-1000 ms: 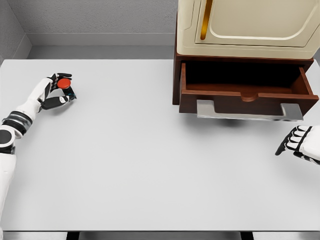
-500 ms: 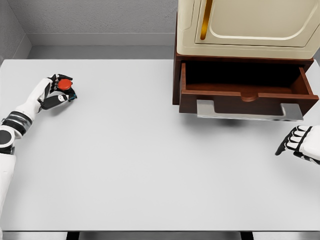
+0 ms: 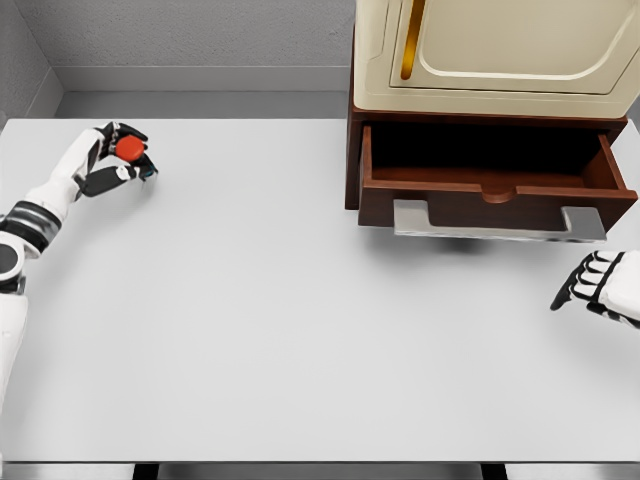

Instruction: Put the switch into the drawer with left arm, and close the drawer with right arm

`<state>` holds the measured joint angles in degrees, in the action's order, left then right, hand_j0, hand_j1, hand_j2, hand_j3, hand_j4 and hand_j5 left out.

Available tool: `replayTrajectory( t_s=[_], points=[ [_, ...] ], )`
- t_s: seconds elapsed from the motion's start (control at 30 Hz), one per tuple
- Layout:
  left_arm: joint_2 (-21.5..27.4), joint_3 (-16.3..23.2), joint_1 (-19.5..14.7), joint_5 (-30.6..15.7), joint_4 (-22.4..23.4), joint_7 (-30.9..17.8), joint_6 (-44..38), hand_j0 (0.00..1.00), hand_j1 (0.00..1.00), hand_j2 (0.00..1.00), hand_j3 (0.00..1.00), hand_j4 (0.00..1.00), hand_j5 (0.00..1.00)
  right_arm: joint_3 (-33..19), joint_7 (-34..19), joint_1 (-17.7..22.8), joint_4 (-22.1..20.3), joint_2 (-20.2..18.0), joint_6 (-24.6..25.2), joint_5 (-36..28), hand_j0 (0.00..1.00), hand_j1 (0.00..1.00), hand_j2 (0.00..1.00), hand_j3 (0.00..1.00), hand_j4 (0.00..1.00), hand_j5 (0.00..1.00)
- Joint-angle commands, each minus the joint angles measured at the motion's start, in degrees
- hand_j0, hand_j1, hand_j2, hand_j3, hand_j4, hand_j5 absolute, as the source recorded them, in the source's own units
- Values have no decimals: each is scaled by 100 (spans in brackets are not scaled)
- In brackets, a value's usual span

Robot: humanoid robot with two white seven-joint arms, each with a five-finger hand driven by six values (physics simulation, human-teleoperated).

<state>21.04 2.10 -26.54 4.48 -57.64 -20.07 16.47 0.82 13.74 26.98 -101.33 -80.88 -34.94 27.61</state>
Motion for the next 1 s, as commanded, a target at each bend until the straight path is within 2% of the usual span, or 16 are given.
replayTrajectory(
  t_s=[0.0, 0.37, 0.47, 0.57, 0.77, 0.97],
  points=[
    [5, 1, 0, -44, -212, -6, -3, 40, 40, 40, 40, 40, 40, -3, -3, 0, -1, -15, -6, -36, 59, 59, 59, 59, 59, 59],
    [14, 97, 176, 35, -1293, -6, 23, 39, 39, 39, 39, 39, 39, -3, 15, -9, -1, -24, -6, -36, 59, 59, 59, 59, 59, 59],
    [14, 97, 176, 308, -1320, -6, 418, 39, 39, 39, 39, 39, 39, -3, 6, -8, -1, -24, -6, -36, 59, 59, 59, 59, 59, 59],
    [5, 97, 202, 615, -1557, -6, 673, 36, 36, 36, 36, 36, 36, -3, 15, 0, -1, -24, -6, -36, 59, 59, 59, 59, 59, 59],
    [-48, 89, 369, 1195, -2278, 12, 682, 36, 36, 36, 36, 36, 36, -3, 15, -8, -1, -24, -6, -36, 59, 59, 59, 59, 59, 59],
    [-57, 97, 422, 1652, -2709, 29, 682, 36, 36, 36, 36, 36, 36, -3, 15, 0, -1, -24, -6, -36, 59, 59, 59, 59, 59, 59]
  ],
)
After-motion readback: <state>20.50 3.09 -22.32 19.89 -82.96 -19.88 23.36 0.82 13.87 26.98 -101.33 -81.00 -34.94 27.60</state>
